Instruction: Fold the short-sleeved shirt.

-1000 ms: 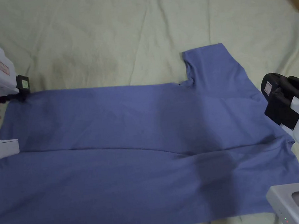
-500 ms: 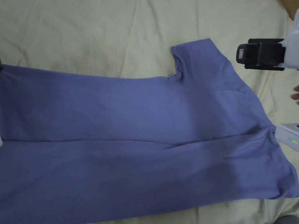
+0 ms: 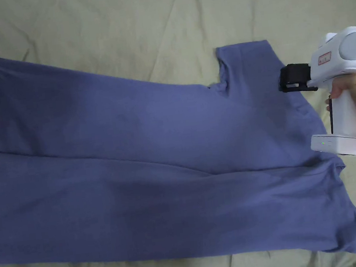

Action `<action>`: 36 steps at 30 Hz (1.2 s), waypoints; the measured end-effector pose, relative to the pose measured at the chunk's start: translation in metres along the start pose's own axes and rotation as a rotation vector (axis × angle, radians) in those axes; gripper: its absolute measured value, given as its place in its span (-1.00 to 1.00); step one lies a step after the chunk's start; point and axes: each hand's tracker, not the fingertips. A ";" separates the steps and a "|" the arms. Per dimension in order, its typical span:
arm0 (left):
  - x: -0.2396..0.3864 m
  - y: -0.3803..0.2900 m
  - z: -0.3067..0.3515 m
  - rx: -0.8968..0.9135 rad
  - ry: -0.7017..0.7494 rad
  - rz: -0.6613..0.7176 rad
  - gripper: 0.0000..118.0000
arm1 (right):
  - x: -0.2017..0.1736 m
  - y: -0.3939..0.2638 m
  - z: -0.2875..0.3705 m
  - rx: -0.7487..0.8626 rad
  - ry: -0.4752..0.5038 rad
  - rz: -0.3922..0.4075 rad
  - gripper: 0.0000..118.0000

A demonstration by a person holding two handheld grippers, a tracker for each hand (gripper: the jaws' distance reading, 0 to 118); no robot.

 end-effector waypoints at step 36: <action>-0.048 -0.075 0.126 0.038 -0.024 0.074 -1.00 | 0.075 -0.164 0.222 0.350 0.279 -0.103 -0.99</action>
